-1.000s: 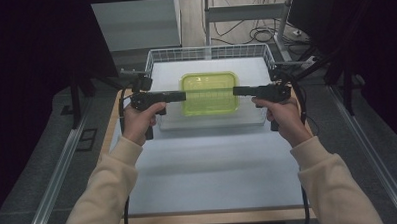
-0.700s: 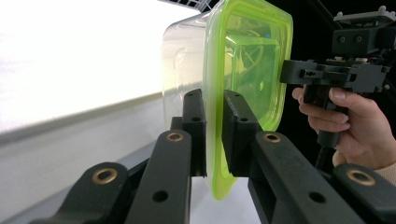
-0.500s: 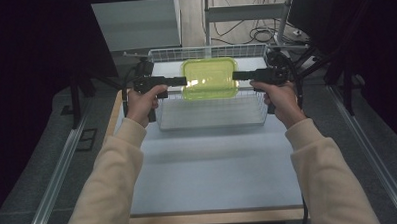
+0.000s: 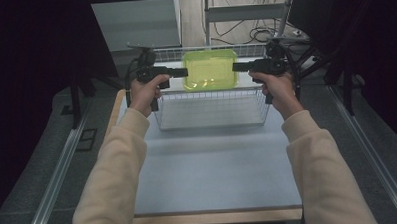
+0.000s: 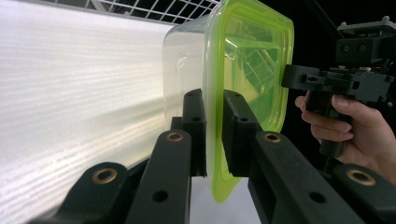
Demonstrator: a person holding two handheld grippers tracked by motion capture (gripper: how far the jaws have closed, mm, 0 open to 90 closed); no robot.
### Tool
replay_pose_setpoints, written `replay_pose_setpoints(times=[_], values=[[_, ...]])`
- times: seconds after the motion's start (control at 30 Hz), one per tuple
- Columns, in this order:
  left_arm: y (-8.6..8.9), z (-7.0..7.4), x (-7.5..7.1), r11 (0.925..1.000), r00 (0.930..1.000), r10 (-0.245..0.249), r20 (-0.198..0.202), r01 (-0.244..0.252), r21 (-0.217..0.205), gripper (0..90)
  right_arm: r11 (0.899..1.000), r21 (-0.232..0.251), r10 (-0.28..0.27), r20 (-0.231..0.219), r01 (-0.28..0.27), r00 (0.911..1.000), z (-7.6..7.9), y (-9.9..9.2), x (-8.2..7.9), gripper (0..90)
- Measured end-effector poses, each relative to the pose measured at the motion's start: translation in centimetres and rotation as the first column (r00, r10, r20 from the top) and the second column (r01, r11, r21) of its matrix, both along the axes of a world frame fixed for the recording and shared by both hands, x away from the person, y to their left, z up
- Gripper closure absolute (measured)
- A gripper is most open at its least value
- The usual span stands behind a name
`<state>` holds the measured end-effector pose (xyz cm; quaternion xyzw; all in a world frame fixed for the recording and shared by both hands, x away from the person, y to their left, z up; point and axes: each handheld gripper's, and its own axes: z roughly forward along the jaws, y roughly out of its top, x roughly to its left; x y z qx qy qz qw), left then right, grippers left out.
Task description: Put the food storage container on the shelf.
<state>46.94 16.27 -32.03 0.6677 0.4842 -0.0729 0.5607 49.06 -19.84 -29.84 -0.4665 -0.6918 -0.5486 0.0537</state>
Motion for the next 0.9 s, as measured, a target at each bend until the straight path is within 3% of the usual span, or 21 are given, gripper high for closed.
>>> replay_pose_setpoints(times=[0.43, 0.47, 0.57, 0.7, 0.83, 0.9], values=[[-0.2, -1.0, 2.4, 0.9995, 0.9984, 0.029, -0.049, -0.028, 0.013, 80.5, 0.999, -0.022, -0.043, -0.04, 0.042, 0.9983, -0.8, 0.5, 2.4, 80.5], [-0.1, -1.2, 2.5, 0.9993, 0.9982, 0.037, -0.047, -0.037, 0.001, 80.2, 0.999, -0.027, -0.045, -0.046, 0.044, 0.9979, -1.0, 0.5, 2.5, 80.3], [-0.4, -1.1, 2.6, 0.9981, 0.9981, 0.058, -0.019, -0.058, 0.023, 79.8, 0.998, -0.024, -0.057, -0.045, 0.056, 0.9974, -1.4, 0.6, 2.9, 79.8], [-0.6, -1.4, 2.9, 0.9969, 0.9968, 0.078, -0.016, -0.078, 0.014, 77.4, 0.997, -0.015, -0.075, -0.03, 0.074, 0.9967, -1.7, 0.7, 3.4, 78.2], [-0.8, -1.8, 3.3, 0.9934, 0.9937, 0.11, -0.017, -0.11, 0.034, 70.3, 0.99, -0.084, -0.109, 0.005, 0.109, 0.994, -1.9, 1.3, 3.6, 70.2], [-0.9, -1.9, 3.5, 0.9895, 0.9909, 0.134, -0.009, -0.133, 0.055, 61.7, 0.986, -0.11, -0.127, 0.014, 0.128, 0.9918, -2.2, 1.5, 3.7, 65.0]])
